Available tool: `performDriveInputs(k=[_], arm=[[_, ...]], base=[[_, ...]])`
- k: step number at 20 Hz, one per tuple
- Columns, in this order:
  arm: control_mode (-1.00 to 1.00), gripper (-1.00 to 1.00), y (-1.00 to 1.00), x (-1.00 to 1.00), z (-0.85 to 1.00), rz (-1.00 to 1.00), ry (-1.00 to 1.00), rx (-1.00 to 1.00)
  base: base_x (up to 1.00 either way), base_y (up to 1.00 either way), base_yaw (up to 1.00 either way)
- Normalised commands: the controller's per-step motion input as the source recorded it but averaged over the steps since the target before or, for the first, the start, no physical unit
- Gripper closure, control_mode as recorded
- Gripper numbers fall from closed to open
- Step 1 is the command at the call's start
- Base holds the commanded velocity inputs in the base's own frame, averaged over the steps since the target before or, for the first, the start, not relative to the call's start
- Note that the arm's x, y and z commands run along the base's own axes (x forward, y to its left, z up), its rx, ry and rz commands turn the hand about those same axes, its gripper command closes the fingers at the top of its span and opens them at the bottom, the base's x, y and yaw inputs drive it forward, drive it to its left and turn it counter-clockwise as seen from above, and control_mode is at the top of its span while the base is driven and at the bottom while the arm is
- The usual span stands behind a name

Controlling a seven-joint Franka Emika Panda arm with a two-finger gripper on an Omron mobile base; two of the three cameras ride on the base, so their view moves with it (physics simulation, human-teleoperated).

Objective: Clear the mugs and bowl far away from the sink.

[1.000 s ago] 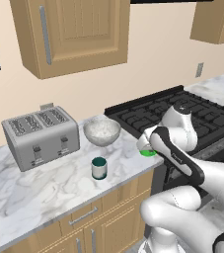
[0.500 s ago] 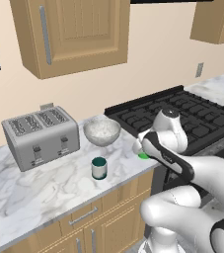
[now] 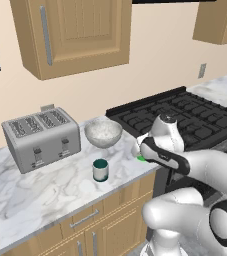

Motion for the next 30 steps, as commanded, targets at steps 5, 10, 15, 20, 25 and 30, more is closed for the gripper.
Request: performDriveInputs(k=[5,10,15,20,25,30], arm=[[-1.0,1.0,0.09,0.39,-0.25,0.0,0.0,0.0],[-1.0,1.0,0.16,0.42,-0.28,0.0,0.0,0.0],[-1.0,1.0,0.08,0.43,-0.21,0.0,0.0,0.0],[-1.0,1.0,0.01,0.42,-0.18,0.0,0.01,0.0],[-1.0,1.0,0.01,0.35,-0.22,0.0,0.01,0.0],[-1.0,1.0,0.01,0.25,-0.27,0.0,0.0,0.0]], base=[[0.0,0.0,0.0],[0.0,0.0,0.0],[0.0,0.0,0.0],[0.0,0.0,0.0],[0.0,0.0,0.0],[0.0,0.0,0.0]])
